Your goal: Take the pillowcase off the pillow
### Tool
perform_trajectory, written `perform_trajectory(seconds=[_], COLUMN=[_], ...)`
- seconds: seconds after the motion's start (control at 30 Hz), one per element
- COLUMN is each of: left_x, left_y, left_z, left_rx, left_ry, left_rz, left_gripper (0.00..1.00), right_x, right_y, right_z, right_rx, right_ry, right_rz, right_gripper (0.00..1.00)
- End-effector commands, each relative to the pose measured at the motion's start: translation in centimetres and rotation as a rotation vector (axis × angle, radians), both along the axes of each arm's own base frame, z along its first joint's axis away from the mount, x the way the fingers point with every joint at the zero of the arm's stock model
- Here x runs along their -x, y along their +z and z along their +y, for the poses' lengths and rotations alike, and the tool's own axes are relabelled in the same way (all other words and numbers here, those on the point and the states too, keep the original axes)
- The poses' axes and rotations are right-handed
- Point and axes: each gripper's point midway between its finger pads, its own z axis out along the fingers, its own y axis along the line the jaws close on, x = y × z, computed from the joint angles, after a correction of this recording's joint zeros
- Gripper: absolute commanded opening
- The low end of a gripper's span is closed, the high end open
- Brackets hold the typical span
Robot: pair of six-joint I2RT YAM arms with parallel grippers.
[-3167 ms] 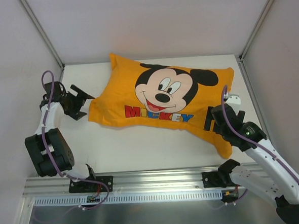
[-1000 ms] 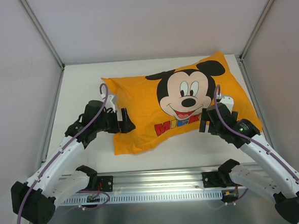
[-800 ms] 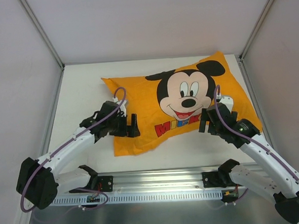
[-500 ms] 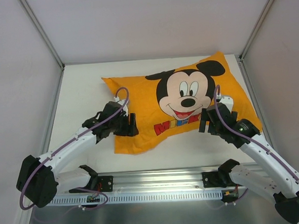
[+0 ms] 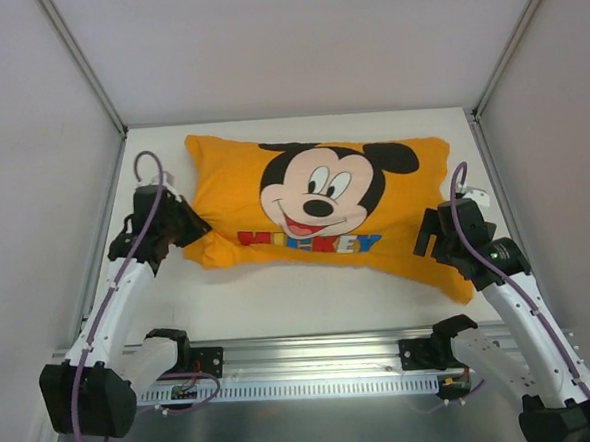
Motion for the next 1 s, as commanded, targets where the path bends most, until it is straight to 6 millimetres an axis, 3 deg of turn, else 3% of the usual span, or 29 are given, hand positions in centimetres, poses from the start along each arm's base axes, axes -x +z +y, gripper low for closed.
perform_trajectory(seconds=[0.0, 0.1, 0.37, 0.5, 0.7, 0.83, 0.9, 0.93, 0.97], left_x=[-0.4, -0.9, -2.4, -3.5, -4.6, -4.6, -4.5, -4.5, -4.4], left_y=[3.1, 3.6, 3.5, 4.1, 4.4, 3.6, 3.6, 3.6, 3.7], left_z=[6.0, 8.9, 10.6, 11.2, 11.4, 11.1, 11.0, 11.0, 10.9], left_rx=[0.021, 0.042, 0.045, 0.030, 0.019, 0.036, 0.040, 0.040, 0.040], left_ry=[0.271, 0.375, 0.414, 0.414, 0.394, 0.386, 0.387, 0.386, 0.381], left_rz=[-0.008, 0.003, 0.044, 0.044, 0.049, 0.074, 0.077, 0.076, 0.072], left_gripper=[0.00, 0.00, 0.00, 0.00, 0.00, 0.00, 0.00, 0.00, 0.00], right_x=[0.2, 0.4, 0.3, 1.4, 2.9, 3.7, 3.6, 3.5, 3.7], right_y=[0.7, -0.7, -2.0, -4.2, -7.3, -10.4, -10.8, -10.5, -10.2], right_z=[0.6, 1.5, 6.2, 9.0, 10.1, 9.4, 9.8, 10.0, 10.1], right_rx=[-0.014, -0.038, -0.147, -0.229, -0.332, -0.319, -0.328, -0.331, -0.337], right_ry=[0.070, 0.120, 0.330, 0.401, 0.349, 0.274, 0.266, 0.269, 0.266], right_rz=[0.019, 0.072, 0.118, 0.145, 0.151, 0.184, 0.193, 0.191, 0.200], right_gripper=[0.96, 0.96, 0.96, 0.96, 0.96, 0.94, 0.72, 0.25, 0.03])
